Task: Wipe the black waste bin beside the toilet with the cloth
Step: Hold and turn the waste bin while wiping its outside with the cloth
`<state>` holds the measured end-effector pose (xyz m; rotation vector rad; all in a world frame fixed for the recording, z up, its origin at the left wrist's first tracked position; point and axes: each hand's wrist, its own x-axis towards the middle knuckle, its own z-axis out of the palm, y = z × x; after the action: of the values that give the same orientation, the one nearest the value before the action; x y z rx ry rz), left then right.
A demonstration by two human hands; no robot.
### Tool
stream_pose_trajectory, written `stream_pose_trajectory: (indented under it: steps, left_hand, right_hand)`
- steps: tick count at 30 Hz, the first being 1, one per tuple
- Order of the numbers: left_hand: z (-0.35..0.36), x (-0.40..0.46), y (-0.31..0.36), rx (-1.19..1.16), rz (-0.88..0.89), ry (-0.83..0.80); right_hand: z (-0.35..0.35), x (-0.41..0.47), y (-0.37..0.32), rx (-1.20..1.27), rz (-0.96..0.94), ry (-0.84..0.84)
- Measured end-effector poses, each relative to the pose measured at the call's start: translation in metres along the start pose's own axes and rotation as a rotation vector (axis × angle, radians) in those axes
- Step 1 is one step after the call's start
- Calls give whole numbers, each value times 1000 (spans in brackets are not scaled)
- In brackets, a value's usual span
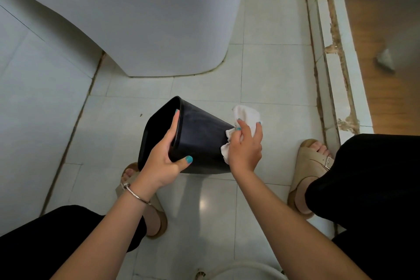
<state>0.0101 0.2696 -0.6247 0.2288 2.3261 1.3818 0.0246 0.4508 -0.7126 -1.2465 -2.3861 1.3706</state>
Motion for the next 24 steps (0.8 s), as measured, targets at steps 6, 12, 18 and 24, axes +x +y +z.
stream_pose_trajectory:
  steps: [6,12,18,24]
  left_hand:
    - [7,4,3,13,2,-41]
    - [8,9,6,-20,20,-100]
    - [6,9,-1,-38,-13,-84]
    - [12,15,7,-71,-5,-104]
  right_hand:
    - [2,-28,-17,55,-109,25]
    - [2,-53,-46,137,-323,-56]
    - [-1,-58,-63,148,-487,-164]
    - [-12,-35,-67,335,-363,-262]
